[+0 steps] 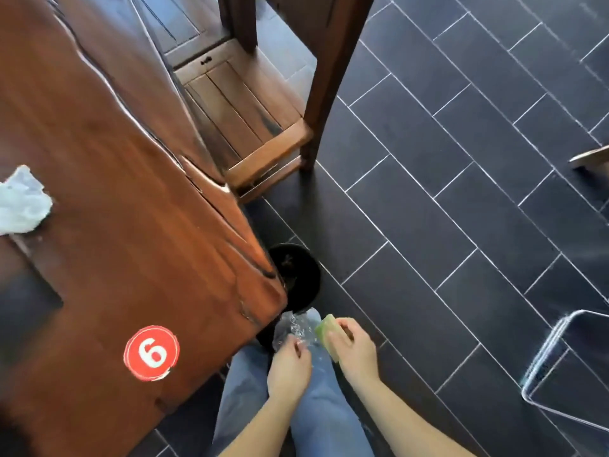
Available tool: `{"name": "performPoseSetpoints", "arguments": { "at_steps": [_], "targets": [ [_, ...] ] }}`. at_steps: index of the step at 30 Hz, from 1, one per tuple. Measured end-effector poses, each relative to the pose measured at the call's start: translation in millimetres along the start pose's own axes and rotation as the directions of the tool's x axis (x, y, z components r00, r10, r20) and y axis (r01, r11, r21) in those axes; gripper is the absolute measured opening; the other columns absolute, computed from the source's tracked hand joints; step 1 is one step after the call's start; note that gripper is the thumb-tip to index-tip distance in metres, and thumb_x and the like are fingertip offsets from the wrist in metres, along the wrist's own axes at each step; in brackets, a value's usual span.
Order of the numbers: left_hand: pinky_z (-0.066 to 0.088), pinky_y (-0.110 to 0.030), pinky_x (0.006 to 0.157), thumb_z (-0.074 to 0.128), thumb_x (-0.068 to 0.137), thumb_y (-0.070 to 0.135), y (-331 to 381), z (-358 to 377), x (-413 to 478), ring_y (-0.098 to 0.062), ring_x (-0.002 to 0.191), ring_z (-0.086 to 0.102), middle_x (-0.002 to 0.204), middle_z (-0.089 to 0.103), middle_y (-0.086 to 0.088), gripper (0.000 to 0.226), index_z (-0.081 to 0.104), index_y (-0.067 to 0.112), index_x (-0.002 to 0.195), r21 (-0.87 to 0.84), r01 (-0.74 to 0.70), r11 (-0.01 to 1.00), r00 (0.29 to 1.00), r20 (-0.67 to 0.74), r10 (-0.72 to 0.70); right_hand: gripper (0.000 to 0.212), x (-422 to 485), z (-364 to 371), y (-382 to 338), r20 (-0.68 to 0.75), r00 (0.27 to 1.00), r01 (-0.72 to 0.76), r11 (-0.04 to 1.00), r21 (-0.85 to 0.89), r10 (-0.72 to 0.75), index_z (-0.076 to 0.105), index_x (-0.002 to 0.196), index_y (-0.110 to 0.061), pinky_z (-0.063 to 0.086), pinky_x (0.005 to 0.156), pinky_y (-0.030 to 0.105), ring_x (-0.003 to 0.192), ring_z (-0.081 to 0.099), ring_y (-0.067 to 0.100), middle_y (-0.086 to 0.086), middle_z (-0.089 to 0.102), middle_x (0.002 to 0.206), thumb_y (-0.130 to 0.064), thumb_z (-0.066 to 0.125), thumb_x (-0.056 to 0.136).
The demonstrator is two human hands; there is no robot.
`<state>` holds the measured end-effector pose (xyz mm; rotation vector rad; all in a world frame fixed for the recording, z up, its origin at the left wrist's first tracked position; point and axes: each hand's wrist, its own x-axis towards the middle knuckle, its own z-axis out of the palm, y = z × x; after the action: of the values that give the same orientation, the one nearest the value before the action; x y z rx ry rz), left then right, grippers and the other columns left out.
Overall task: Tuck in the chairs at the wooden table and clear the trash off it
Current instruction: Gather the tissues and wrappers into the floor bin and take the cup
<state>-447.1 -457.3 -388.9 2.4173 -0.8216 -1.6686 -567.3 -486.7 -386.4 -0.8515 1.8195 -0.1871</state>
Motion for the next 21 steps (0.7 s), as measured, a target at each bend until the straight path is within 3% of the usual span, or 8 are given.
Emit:
{"name": "performPoseSetpoints", "arguments": {
  "at_steps": [4,7,9,11,13,15,17,21],
  "targets": [
    [0.039,-0.033,0.072,0.046,0.089,0.014,11,21,51,-0.028,0.083,0.054,0.084,0.053,-0.013,0.019,0.040,0.016,0.072,-0.107,0.035,0.994,0.998,-0.041,-0.040,0.016,35,32,6,0.035,0.995,-0.100,0.994,0.052,0.099,0.068,0.100,-0.020,0.045,0.071,0.027,0.087,0.063,0.018,0.000,0.070,0.094,-0.024,0.059,0.086],
    [0.039,-0.033,0.064,0.047,0.086,0.010,8,32,88,-0.026,0.079,0.054,0.081,0.055,-0.011,0.016,0.043,0.019,0.074,-0.199,0.052,0.979,0.997,-0.038,-0.061,0.022,65,49,0,0.077,0.989,-0.128,0.990,0.063,0.123,0.066,0.079,-0.025,0.045,0.073,0.031,0.081,0.061,0.019,0.006,0.069,0.088,-0.038,0.053,0.092],
    [0.045,-0.034,0.073,0.045,0.085,0.009,1,42,114,-0.028,0.088,0.057,0.091,0.059,-0.011,0.010,0.050,0.014,0.091,-0.247,0.017,0.969,1.000,-0.019,-0.022,0.025,86,56,-3,0.089,0.993,-0.087,0.995,0.043,0.083,0.062,0.074,-0.033,0.046,0.071,0.027,0.080,0.061,0.017,-0.001,0.068,0.084,-0.043,0.049,0.094],
    [0.046,-0.047,0.090,0.041,0.078,0.015,-26,63,155,-0.035,0.101,0.056,0.104,0.059,-0.017,0.030,0.050,0.010,0.107,-0.278,-0.020,0.960,1.000,-0.007,0.019,0.029,106,58,-4,0.102,0.993,-0.061,0.998,0.026,0.058,0.066,0.082,-0.023,0.047,0.072,0.027,0.079,0.061,0.019,0.000,0.067,0.081,-0.042,0.048,0.095],
    [0.035,-0.055,0.104,0.041,0.077,0.012,-21,63,169,-0.041,0.118,0.048,0.124,0.053,-0.026,0.050,0.043,0.003,0.126,-0.334,0.022,0.942,1.000,0.019,-0.017,0.038,121,59,-5,0.121,0.990,-0.077,0.997,-0.019,0.079,0.065,0.090,-0.011,0.050,0.079,0.036,0.084,0.062,0.026,0.009,0.070,0.088,-0.045,0.047,0.094],
    [0.019,-0.042,0.113,0.044,0.086,0.001,3,46,157,-0.040,0.131,0.035,0.139,0.039,-0.026,0.049,0.034,-0.006,0.134,-0.349,0.085,0.933,0.996,0.005,-0.089,0.039,133,61,-3,0.159,0.984,-0.073,0.996,-0.057,0.081,0.065,0.097,-0.007,0.049,0.082,0.040,0.090,0.062,0.028,0.013,0.069,0.095,-0.041,0.046,0.095],
    [0.011,-0.025,0.108,0.043,0.093,-0.001,0,40,154,-0.032,0.137,0.026,0.145,0.032,-0.020,0.047,0.028,-0.005,0.137,-0.333,0.084,0.939,0.992,-0.065,-0.112,0.033,140,64,-3,0.200,0.976,-0.064,0.993,-0.095,0.083,0.063,0.104,-0.004,0.049,0.084,0.041,0.095,0.061,0.030,0.016,0.068,0.100,-0.030,0.045,0.095],
    [0.011,-0.022,0.108,0.046,0.095,0.010,-22,37,139,-0.021,0.138,0.020,0.148,0.025,-0.005,0.057,0.017,0.005,0.143,-0.277,0.074,0.958,0.995,-0.040,-0.089,0.044,156,80,1,0.296,0.934,-0.169,0.977,-0.133,0.201,0.045,0.137,-0.016,0.046,0.097,0.040,0.109,0.055,0.023,0.006,0.059,0.121,-0.022,0.047,0.093]
  ]
}}
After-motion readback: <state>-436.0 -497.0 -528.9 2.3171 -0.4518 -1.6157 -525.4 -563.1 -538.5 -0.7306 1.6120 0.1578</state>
